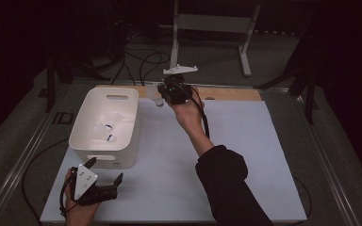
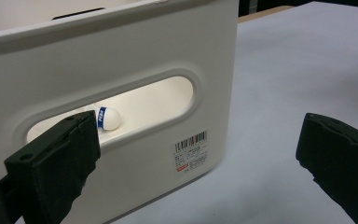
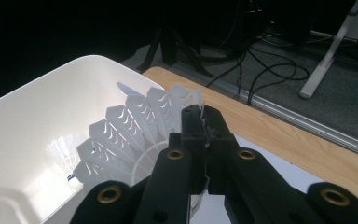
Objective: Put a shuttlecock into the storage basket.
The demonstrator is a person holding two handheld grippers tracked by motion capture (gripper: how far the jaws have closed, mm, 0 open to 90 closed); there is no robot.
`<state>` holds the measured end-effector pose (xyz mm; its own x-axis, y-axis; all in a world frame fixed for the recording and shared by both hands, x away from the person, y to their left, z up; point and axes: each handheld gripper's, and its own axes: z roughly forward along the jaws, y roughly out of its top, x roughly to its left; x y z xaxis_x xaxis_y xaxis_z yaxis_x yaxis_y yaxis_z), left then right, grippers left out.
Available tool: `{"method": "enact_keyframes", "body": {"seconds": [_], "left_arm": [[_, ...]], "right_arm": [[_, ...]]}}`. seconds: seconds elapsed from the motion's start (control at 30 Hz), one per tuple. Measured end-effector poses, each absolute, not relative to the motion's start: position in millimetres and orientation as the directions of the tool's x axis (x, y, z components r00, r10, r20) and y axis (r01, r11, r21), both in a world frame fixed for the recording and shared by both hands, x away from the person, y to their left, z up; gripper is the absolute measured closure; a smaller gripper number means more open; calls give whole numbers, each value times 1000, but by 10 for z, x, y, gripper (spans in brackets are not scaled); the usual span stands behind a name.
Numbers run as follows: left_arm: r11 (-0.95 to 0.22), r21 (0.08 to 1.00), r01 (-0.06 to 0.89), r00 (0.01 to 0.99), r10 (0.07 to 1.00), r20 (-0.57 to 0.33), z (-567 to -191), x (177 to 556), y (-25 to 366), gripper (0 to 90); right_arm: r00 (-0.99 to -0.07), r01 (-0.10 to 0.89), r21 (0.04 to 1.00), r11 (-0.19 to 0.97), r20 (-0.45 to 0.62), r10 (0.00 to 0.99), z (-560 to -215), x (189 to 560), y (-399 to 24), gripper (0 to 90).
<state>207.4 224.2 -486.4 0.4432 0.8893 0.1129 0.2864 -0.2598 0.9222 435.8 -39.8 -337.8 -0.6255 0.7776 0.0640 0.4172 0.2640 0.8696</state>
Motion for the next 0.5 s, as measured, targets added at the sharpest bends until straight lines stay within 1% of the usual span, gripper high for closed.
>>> {"method": "enact_keyframes", "body": {"seconds": [0.17, 0.5], "left_arm": [[-261, 921, 288, 444, 889, 113, -4863, 2073, 2243, 2], [-260, 922, 287, 444, 889, 112, -4864, 2073, 2242, 2]], "right_arm": [[-632, 418, 873, 252, 80, 771, -3352, 4367, -377, 897], [-636, 409, 876, 257, 71, 768, -3305, 4373, -309, 897]]}}
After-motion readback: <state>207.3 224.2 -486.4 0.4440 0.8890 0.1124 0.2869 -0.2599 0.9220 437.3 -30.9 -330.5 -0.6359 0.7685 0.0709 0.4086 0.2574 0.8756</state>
